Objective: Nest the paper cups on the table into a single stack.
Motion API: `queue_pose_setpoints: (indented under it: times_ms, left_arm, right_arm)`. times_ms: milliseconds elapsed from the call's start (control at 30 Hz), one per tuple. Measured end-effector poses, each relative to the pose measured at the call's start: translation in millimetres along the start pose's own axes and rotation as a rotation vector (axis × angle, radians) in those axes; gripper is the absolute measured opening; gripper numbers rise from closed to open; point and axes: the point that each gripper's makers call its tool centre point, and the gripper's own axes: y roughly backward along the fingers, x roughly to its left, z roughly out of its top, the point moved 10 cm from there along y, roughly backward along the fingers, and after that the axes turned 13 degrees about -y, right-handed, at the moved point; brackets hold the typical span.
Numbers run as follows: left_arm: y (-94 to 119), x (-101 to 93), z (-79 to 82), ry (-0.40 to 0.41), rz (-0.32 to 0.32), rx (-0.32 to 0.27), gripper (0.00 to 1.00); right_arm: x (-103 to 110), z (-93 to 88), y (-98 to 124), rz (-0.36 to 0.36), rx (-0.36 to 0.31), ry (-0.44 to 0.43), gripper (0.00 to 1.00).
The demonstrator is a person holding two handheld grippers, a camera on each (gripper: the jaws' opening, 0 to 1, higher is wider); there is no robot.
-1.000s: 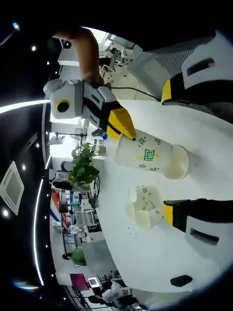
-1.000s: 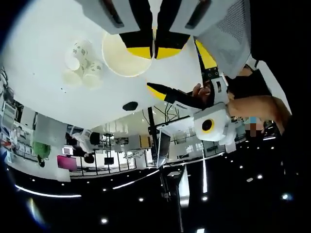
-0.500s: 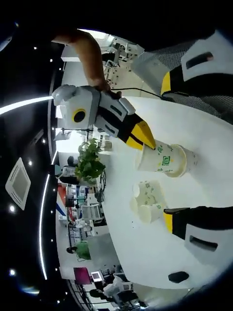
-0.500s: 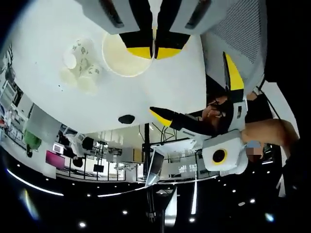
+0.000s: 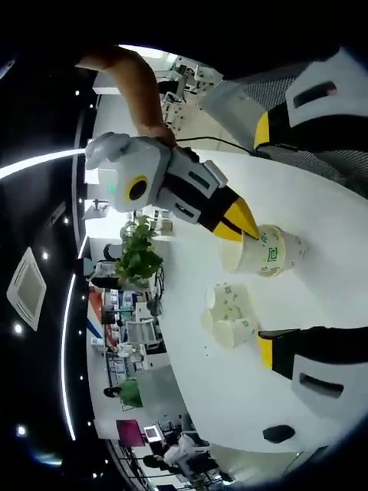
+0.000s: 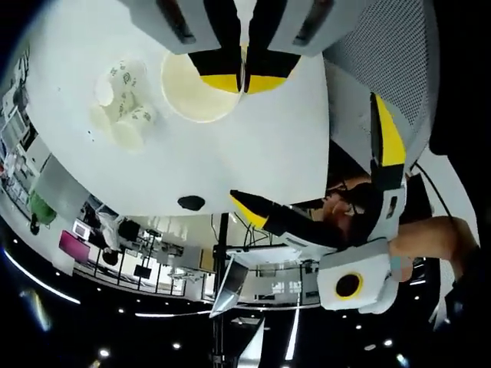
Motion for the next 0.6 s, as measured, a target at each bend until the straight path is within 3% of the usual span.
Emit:
queue_pose_setpoints:
  times_ms: [600]
  left_arm:
    - [2.7, -2.0, -7.8, 0.014, 0.007, 0.017, 0.95]
  right_arm:
    - [1.5, -8.1, -26.5, 0.016, 0.089, 0.011, 0.0]
